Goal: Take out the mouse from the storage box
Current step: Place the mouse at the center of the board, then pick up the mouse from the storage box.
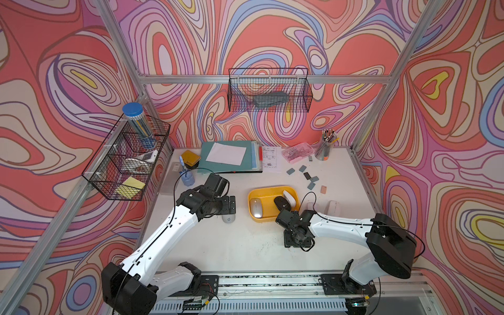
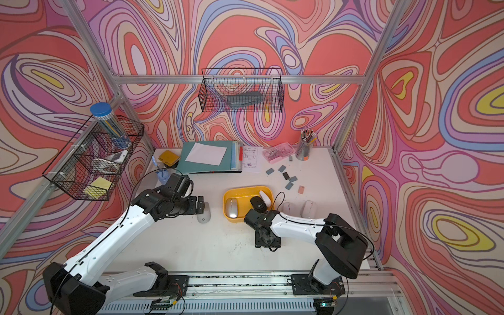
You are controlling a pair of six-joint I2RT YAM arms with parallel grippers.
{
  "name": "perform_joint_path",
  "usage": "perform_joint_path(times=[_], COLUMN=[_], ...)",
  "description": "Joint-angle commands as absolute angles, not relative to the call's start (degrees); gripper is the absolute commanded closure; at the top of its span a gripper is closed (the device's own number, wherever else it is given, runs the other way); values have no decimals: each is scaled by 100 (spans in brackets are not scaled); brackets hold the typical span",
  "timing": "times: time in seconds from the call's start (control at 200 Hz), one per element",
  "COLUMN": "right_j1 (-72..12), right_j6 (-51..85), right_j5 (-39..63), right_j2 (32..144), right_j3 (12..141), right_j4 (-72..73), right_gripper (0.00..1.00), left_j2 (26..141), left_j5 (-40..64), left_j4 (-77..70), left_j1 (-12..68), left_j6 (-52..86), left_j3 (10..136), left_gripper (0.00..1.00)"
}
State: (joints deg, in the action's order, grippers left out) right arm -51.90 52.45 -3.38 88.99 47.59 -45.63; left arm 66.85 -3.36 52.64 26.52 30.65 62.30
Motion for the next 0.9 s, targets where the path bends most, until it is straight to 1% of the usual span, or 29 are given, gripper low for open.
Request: perform_joint_path(times=[0.0,0.23,0.305,0.426,0.486,0.576,0.661,0.781,0.896], right_j1=[-5225,-5402,-5483,-5502,-5472,-5386,-5247,-4870,-4723], right_j6=[5332,5185,5196,4994,4727,4289,3912,3683,3628], right_j5=[-290,-539,-678,-1138,-1484,-1828,-1880,-1690,-1950], right_j2=[8966,8448,8174,7980,8281,9202,9951,10648,10997], right_j3=[4665,5239,5602,6283,6702,7494,8061,8355,8524], right_j4=[-4476,-5407,-5743,-5878,-5904,-6056,-5943,-5449,-5312], right_gripper=[28,13,13,17,19,20,21,23,24], left_j2=[6656,6714,6724,6675,6670,6693,6715,6702,6694], left_j5=[-345,-317,-334,-319,-316,-349,-330,-263,-307], left_j4=[5256,5259,5280,5250,5221,5249,5256,5221,5229], left_j1=[2615,2612,2613,2613,2614,2616,2615,2612,2616], left_j6=[3115,3077,3071,3076,3070,3064,3065,3082,3080], left_j3=[6216,6272,6295,6278,6281,6312,6319,6287,6284], left_gripper=[4,4,4,4,4,4,4,4,4])
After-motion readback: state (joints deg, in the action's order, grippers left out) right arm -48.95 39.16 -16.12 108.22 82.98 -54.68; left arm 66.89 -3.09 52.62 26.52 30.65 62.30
